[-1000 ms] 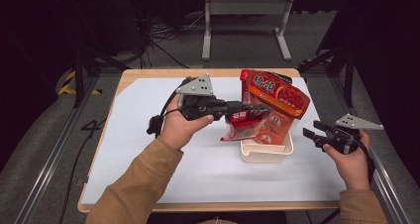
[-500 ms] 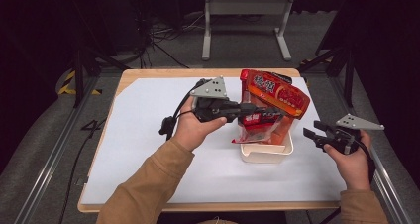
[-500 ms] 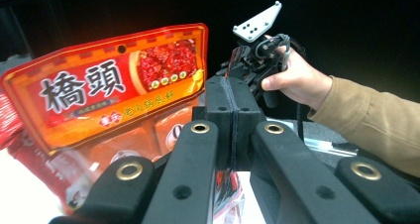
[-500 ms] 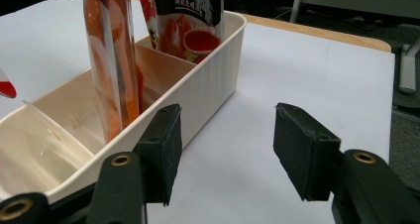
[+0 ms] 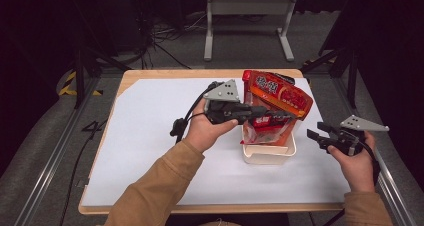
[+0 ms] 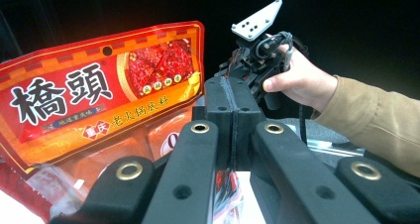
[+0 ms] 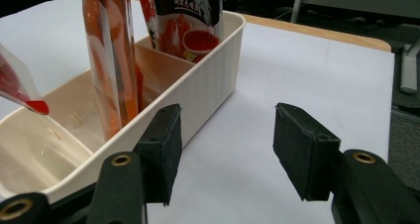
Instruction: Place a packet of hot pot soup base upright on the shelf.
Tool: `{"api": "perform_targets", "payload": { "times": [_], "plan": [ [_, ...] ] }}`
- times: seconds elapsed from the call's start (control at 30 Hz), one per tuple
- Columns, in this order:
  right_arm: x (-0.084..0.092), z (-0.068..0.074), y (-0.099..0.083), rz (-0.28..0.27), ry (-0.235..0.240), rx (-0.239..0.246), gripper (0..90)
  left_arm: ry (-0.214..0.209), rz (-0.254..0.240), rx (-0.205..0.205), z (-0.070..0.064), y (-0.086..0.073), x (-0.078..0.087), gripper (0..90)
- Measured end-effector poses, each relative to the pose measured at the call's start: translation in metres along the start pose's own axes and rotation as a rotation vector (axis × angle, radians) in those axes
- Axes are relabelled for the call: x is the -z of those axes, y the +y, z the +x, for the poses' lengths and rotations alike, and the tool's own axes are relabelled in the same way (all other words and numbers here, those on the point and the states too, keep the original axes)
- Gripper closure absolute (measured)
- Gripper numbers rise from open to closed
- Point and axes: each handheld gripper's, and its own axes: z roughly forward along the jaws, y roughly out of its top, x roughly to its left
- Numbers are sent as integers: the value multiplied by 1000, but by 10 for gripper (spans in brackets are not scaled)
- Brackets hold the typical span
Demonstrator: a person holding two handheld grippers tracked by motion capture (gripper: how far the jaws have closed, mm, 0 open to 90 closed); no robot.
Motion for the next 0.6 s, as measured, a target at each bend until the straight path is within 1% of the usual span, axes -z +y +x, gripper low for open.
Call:
{"api": "perform_targets", "payload": {
  "times": [0.17,0.27,0.3,0.37,0.43,0.53,0.6],
  "plan": [
    [-1,0,0,0,-1,2,446,-2,-6,-1,2,-1,-6,900],
    [-1,0,-1,2,0,2,446,-12,-3,-3,1,-3,-11,900],
    [-1,-1,-1,3,0,2,446,-16,-1,-4,1,-3,-13,900],
    [-1,-1,-1,5,1,2,445,-23,15,-18,1,-5,-17,900],
    [-1,-2,-2,6,3,1,445,-25,22,-20,0,-6,-21,900],
    [-1,-2,-2,7,3,-1,446,-33,19,-11,0,-8,-24,900],
    [-1,-2,-2,7,4,1,445,-34,19,-12,0,-9,-26,900]
  ]
}}
